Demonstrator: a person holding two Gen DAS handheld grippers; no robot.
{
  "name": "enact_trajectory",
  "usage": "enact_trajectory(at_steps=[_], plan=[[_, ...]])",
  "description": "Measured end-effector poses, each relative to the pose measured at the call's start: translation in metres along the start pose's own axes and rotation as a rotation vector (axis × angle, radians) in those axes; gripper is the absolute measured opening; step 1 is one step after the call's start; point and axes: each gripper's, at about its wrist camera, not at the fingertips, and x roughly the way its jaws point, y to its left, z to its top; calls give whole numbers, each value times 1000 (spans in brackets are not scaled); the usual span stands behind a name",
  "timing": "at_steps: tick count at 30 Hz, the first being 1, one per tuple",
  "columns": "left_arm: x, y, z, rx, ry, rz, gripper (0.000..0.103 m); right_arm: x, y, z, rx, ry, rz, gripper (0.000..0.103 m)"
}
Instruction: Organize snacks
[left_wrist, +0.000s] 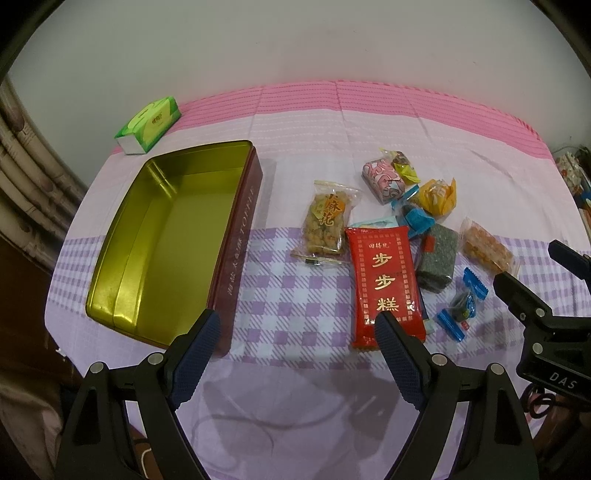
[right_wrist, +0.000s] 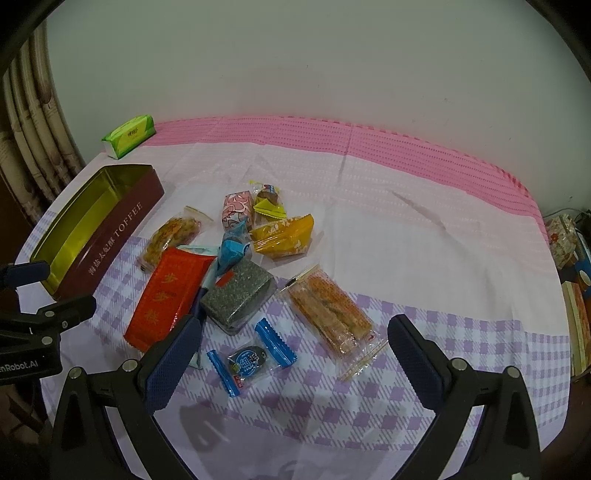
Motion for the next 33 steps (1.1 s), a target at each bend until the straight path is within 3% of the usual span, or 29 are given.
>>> enact_trajectory(at_steps=[33], plan=[[0,-2,0,3,2,1,85,1,3,1,-24,2,13,101]])
